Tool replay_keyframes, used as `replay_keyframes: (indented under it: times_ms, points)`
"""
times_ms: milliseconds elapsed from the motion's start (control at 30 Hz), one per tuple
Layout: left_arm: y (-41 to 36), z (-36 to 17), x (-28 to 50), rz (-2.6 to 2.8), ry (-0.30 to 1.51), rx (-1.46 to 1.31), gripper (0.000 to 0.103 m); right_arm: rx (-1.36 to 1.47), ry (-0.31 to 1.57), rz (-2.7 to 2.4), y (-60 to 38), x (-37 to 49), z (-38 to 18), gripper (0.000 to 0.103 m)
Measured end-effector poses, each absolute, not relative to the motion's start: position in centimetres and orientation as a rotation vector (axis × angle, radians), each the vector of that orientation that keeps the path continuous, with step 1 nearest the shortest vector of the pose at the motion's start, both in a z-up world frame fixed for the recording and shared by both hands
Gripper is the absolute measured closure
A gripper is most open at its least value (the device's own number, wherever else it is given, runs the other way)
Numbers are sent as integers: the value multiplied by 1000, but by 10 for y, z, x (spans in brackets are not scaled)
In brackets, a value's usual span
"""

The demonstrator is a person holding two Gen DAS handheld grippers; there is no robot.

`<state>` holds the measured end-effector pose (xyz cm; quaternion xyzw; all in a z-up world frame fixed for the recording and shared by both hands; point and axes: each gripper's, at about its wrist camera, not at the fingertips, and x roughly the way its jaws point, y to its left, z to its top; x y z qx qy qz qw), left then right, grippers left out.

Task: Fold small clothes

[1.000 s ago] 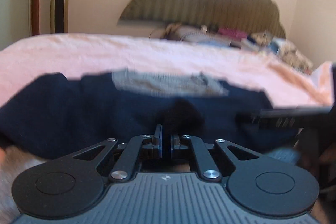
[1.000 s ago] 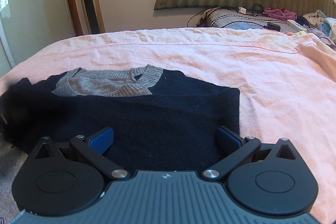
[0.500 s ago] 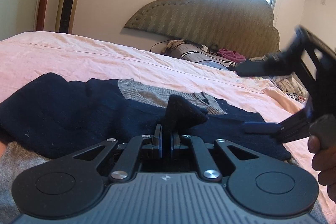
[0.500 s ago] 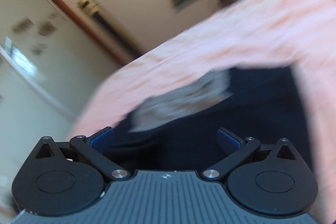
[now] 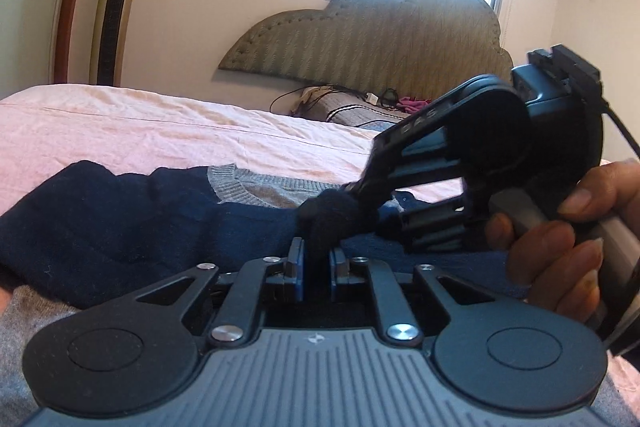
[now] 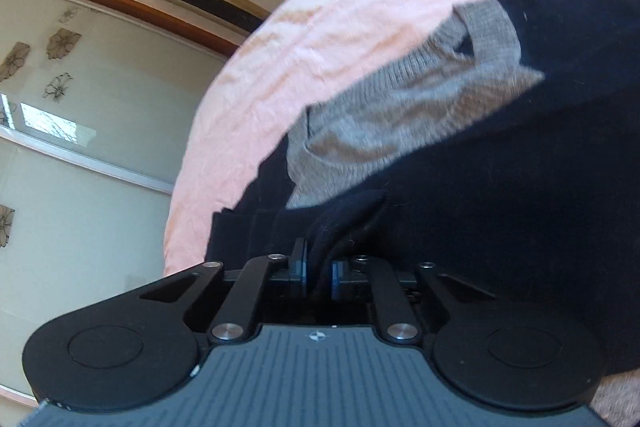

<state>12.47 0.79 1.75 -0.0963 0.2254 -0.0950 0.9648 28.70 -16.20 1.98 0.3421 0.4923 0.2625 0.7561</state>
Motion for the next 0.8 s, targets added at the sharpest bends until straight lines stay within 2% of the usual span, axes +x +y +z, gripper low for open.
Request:
replay_keyframes:
  times_ms: [33,67,100,133,167,367,433,500,533,567,600,800]
  points:
    - [9,18,124,-183,449,-198,65,750,1057,578,-167,288,24,88]
    - [10,19,122,-173,438,-204,51,748,1037,587,-172,288,29,88]
    - [12,20,119,-158,415,-215,22,737,1015,593,-178,289,36,88]
    - [15,22,116,-140,384,-228,5,729,996,593,-187,290,41,89]
    - [18,23,112,-122,352,-241,3,723,979,588,-197,291,47,89]
    - [23,22,117,-86,361,-265,2,788,953,493,-273,291,46,90]
    - [23,23,115,-81,344,-261,2,843,994,509,-279,287,33,85]
    - [27,23,115,-68,339,-277,2,887,1025,547,-271,281,23,69]
    - [31,22,116,-49,341,-297,2,903,1029,567,-265,279,20,42]
    - [35,22,117,-22,345,-322,2,913,1026,587,-257,276,18,24]
    - [41,21,117,6,346,-350,2,919,1032,612,-246,274,17,19]
    - [66,14,121,83,370,-491,2,875,1123,614,-201,280,2,31]
